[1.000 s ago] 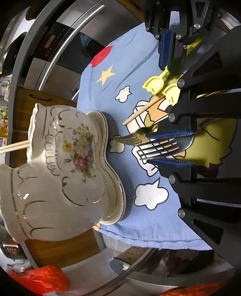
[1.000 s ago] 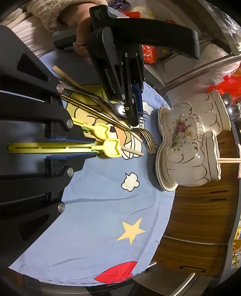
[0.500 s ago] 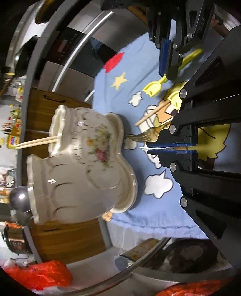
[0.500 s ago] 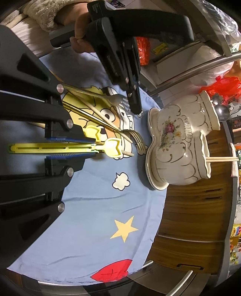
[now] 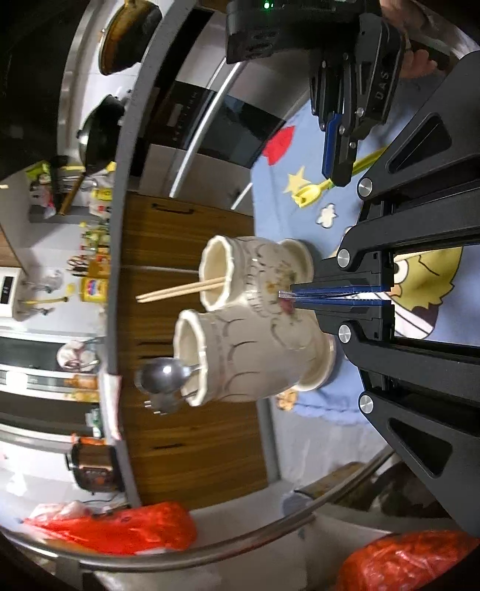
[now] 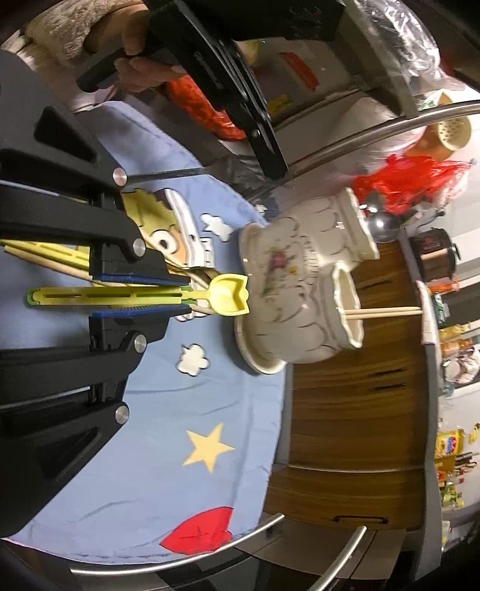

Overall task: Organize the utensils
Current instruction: 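Lift fork with left tool while right tool carries yellow spoon above the holder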

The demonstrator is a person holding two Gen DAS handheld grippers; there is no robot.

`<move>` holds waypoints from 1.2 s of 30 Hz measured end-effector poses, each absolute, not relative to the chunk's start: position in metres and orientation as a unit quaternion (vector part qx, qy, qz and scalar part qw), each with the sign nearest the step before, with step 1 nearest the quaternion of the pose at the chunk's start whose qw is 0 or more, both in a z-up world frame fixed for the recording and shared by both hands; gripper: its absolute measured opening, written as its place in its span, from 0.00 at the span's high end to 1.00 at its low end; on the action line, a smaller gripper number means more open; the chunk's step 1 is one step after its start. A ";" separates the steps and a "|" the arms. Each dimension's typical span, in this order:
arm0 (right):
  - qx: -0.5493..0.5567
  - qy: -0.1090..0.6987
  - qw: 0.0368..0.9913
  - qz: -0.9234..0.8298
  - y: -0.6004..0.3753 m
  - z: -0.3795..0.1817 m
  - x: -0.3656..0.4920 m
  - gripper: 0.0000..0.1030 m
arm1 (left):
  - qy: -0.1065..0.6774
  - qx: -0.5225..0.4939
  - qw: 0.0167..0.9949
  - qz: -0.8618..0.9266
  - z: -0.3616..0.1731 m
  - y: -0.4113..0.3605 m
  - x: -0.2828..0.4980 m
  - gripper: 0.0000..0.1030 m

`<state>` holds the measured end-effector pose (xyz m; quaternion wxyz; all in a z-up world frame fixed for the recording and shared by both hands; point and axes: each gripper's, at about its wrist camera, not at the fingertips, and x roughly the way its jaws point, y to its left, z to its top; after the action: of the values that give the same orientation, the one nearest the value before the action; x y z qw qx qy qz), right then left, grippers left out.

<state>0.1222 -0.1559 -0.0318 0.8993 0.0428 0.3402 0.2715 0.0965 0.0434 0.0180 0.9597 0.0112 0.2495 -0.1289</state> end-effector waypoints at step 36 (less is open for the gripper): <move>0.089 0.222 0.928 0.285 -0.148 0.037 0.163 0.90 | 0.086 0.029 0.989 -0.118 0.123 0.059 0.085 0.97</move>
<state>0.1629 -0.1480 0.0366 0.9281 0.0892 0.2219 0.2853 0.0846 0.0594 0.1227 0.9889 0.0289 0.0863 -0.1179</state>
